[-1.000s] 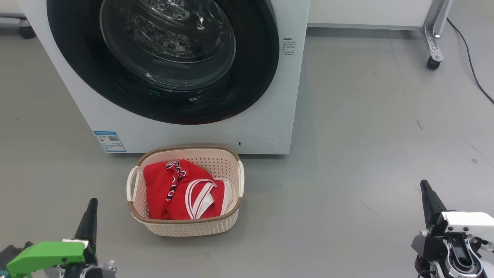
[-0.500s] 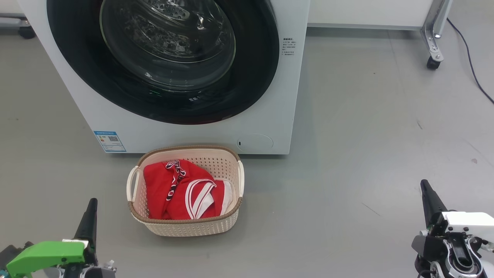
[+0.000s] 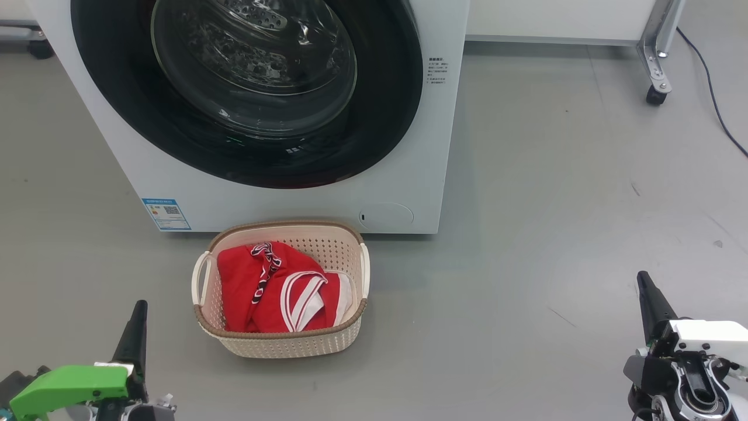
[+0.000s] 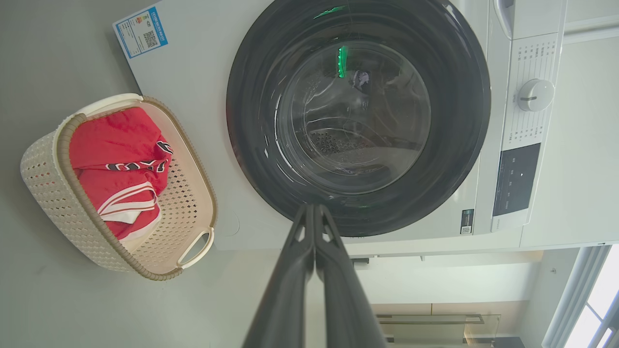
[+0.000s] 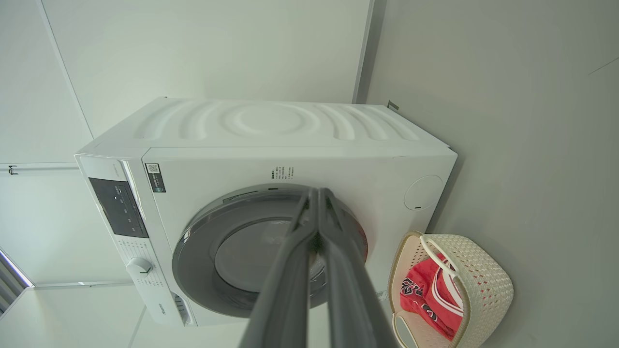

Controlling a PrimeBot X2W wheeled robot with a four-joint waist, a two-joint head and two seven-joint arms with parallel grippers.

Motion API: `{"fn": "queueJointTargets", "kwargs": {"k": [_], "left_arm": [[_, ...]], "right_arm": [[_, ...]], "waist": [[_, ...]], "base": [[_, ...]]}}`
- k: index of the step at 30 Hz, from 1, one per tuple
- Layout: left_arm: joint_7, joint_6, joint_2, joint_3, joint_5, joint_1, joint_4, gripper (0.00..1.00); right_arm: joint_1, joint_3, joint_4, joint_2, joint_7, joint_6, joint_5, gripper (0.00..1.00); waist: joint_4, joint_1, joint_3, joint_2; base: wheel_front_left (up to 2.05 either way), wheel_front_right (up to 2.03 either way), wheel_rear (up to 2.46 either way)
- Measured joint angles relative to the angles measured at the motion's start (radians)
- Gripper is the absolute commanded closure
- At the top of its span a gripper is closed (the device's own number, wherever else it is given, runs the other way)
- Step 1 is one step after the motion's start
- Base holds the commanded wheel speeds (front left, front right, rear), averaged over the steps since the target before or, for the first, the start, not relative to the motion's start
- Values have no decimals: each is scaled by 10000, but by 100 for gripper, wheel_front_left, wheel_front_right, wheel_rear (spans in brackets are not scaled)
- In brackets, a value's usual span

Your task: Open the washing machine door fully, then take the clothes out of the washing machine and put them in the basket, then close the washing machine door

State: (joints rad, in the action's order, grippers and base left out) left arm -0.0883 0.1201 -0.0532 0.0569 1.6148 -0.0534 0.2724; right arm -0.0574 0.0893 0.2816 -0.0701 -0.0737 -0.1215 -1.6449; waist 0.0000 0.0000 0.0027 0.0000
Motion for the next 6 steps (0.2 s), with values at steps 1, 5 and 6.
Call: {"fn": "queueJointTargets", "kwargs": {"k": [1, 5, 6], "left_arm": [[0, 0, 0, 0, 0, 0, 0, 100], [0, 0, 0, 2, 0, 0, 0, 100], [0, 0, 2, 2, 0, 0, 0, 100]], "right_arm": [[0, 2, 0, 0, 0, 0, 0, 100], [-1, 4, -2, 2, 0, 0, 0, 100], [-1, 6, -2, 2, -2, 0, 0, 100]], "waist": [[0, 0, 0, 0], [0, 0, 0, 0], [-1, 0, 0, 0]], "base": [[0, 0, 0], [0, 0, 0], [0, 0, 0]]}}
